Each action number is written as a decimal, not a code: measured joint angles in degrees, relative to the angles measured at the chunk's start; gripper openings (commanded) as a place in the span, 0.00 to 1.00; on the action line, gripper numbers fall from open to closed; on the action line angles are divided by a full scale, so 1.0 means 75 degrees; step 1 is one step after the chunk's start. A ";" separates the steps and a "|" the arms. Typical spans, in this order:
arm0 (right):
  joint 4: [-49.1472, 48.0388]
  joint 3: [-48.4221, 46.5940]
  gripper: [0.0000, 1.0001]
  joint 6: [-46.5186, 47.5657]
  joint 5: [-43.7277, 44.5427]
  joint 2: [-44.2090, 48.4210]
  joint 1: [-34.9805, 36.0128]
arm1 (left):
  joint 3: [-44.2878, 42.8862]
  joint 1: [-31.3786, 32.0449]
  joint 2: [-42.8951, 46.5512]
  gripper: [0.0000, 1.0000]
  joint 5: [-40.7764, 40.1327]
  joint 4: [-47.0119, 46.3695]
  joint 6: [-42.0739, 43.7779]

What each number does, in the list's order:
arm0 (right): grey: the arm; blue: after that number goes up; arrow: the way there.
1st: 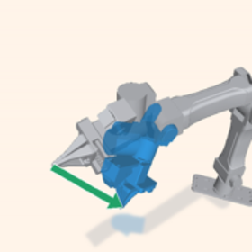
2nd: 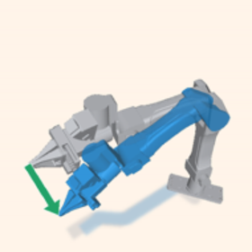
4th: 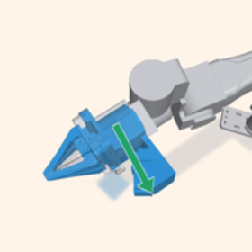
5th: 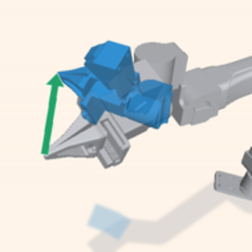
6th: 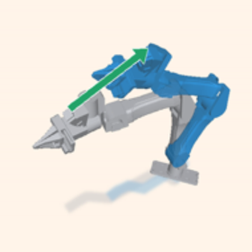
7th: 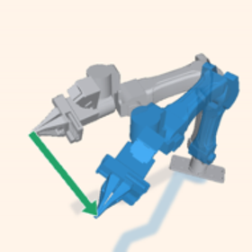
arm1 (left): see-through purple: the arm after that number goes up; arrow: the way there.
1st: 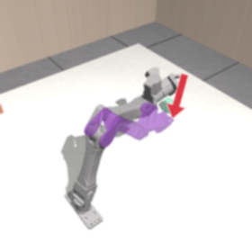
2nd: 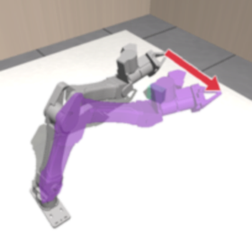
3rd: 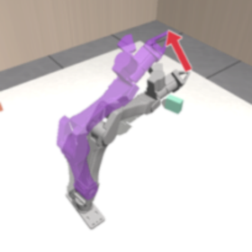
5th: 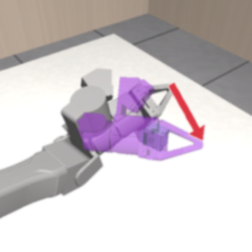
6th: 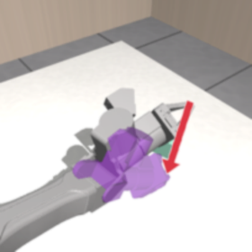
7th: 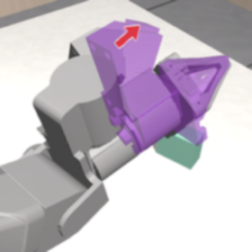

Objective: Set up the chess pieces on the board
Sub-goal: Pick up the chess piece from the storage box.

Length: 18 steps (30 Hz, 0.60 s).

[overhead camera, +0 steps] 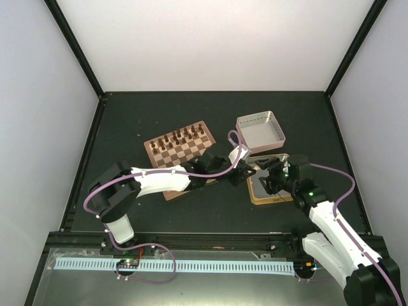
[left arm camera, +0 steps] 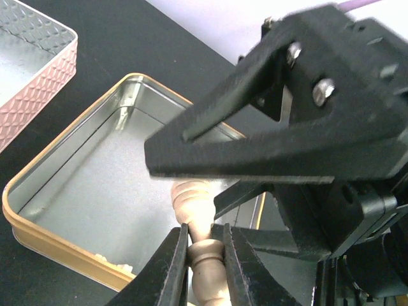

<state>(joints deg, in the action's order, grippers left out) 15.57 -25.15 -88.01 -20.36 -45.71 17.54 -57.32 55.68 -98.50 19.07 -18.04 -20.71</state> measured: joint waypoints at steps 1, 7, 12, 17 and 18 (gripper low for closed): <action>-0.0015 0.0003 0.85 0.0233 0.0041 0.0023 -0.0023 | 0.0000 -0.0012 0.0000 0.02 0.0006 0.0055 0.0035; -0.0484 0.0009 1.00 0.1434 0.0020 0.0565 -0.0248 | 0.0006 -0.0187 0.0149 0.02 0.0347 0.0449 0.0289; -0.0720 -0.0006 1.00 0.2232 -0.0213 0.0825 -0.0332 | 0.0090 -0.0662 0.0839 0.02 0.1116 0.0761 0.0402; -0.1411 -0.0009 1.00 0.2629 -0.0784 0.0909 -0.0338 | 0.0210 -0.1148 0.1559 0.02 0.2066 0.0935 0.0405; -0.1635 -0.0029 1.00 0.2704 -0.0970 0.0892 -0.0338 | 0.0210 -0.1209 0.1693 0.02 0.2282 0.1014 0.0414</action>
<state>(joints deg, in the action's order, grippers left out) 3.31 -25.36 -67.72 -27.64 -39.03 15.00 -55.75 46.61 -85.80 36.18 -10.44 -17.61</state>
